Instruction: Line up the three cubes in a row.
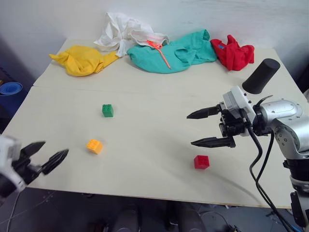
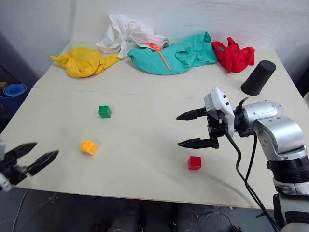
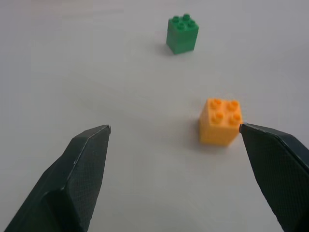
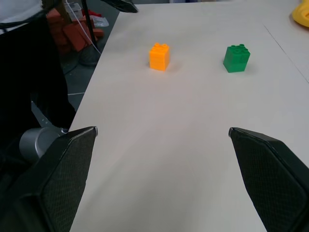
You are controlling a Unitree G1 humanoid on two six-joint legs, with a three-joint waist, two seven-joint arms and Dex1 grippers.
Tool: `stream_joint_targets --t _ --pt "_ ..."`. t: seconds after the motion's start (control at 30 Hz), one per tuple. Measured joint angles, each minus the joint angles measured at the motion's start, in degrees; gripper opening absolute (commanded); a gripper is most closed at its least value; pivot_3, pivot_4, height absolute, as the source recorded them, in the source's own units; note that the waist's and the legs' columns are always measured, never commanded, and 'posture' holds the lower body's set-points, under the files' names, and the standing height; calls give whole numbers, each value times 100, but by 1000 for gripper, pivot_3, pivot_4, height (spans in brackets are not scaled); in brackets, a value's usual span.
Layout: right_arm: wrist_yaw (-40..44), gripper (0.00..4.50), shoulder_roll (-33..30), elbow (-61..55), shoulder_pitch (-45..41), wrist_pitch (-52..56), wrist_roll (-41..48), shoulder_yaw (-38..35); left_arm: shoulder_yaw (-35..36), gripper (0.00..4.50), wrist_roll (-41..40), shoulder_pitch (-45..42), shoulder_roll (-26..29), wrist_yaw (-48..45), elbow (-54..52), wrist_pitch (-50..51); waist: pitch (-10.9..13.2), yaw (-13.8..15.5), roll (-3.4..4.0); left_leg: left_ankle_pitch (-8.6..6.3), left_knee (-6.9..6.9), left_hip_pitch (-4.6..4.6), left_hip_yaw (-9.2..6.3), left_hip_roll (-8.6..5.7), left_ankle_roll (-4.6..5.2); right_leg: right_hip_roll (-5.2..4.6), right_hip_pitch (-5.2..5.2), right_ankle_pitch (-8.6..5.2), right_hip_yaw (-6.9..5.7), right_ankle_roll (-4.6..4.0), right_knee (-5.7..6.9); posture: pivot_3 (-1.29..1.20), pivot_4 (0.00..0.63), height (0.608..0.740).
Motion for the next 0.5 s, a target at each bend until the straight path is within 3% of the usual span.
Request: stream_joint_targets --t 0.23,0.33,0.5 --pt "-267 4473 34 -418 123 97 157 -145 -1736 4500 0 -3425 245 1443 961 1953 -1 -9 -2 22 1 -7 7 -3 -33 11 -1 5 -1 8 18 0 150 740" --pt "-384 4473 107 -564 200 103 214 -178 -2569 4500 301 -4382 99 1788 1787 2349 0 -21 -4 22 1 -9 17 -2 -35 21 -7 6 3 11 13 0 150 740" --pt "-536 4473 160 -708 298 121 291 -207 -3651 4500 986 -5242 -150 1906 3163 2292 2 7 -8 25 7 -14 19 -4 -40 23 -12 6 1 11 16 0 150 740"
